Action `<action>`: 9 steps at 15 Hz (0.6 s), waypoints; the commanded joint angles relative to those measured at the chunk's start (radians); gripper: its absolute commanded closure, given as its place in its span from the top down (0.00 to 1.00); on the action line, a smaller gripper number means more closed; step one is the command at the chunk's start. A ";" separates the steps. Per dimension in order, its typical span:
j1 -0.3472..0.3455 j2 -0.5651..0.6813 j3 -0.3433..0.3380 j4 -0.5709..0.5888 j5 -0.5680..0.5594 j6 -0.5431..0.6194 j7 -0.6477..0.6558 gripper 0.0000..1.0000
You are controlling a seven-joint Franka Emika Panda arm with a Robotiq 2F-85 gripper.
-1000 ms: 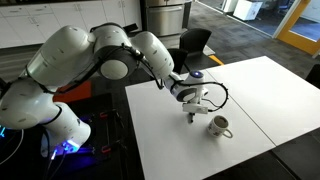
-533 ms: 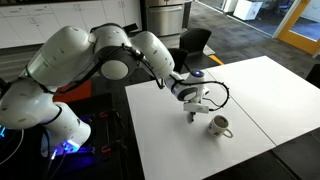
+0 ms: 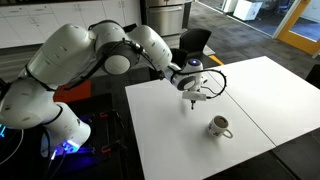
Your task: Move the marker to the left
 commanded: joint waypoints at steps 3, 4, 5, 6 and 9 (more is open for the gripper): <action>0.119 0.037 0.008 0.106 0.000 -0.024 0.190 0.05; 0.137 0.043 0.012 0.119 -0.002 -0.022 0.221 0.05; 0.157 0.051 0.013 0.136 -0.007 -0.022 0.251 0.05; 0.176 0.060 0.013 0.153 -0.013 -0.024 0.276 0.05; 0.228 0.096 0.014 0.213 -0.036 -0.055 0.309 0.05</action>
